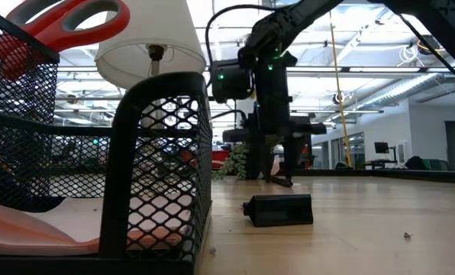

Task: Pick and place office supplies into organizer
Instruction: Put the black pen into the mesh desk organizer

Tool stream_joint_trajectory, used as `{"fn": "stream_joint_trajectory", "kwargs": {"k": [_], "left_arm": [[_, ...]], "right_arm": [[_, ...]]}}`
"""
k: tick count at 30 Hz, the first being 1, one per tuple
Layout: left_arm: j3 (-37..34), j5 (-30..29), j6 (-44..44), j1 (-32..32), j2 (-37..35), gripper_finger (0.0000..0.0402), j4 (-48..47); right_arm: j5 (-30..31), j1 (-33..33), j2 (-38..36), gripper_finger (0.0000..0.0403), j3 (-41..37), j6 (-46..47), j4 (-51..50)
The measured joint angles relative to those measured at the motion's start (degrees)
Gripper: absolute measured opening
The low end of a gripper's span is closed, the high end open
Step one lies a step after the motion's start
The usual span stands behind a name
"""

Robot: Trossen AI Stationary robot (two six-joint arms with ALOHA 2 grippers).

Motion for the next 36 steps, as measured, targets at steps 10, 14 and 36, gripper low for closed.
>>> {"fn": "stream_joint_trajectory", "kwargs": {"k": [10,14,36], "left_arm": [[0.0,0.0,-0.2,0.0,0.0,0.0152,0.0],[0.0,0.0,-0.8,0.0,0.0,0.0152,0.0],[0.0,0.0,-2.3,0.0,0.0,0.0152,-0.1]], "right_arm": [[0.4,-0.1,-0.2,0.0157,-2.5,0.0,4.7],[0.0,-0.3,-0.2,0.0119,-2.6,0.0,5.4],[1.9,7.2,-4.8,0.0023,-2.9,-3.1,17.5]]}}
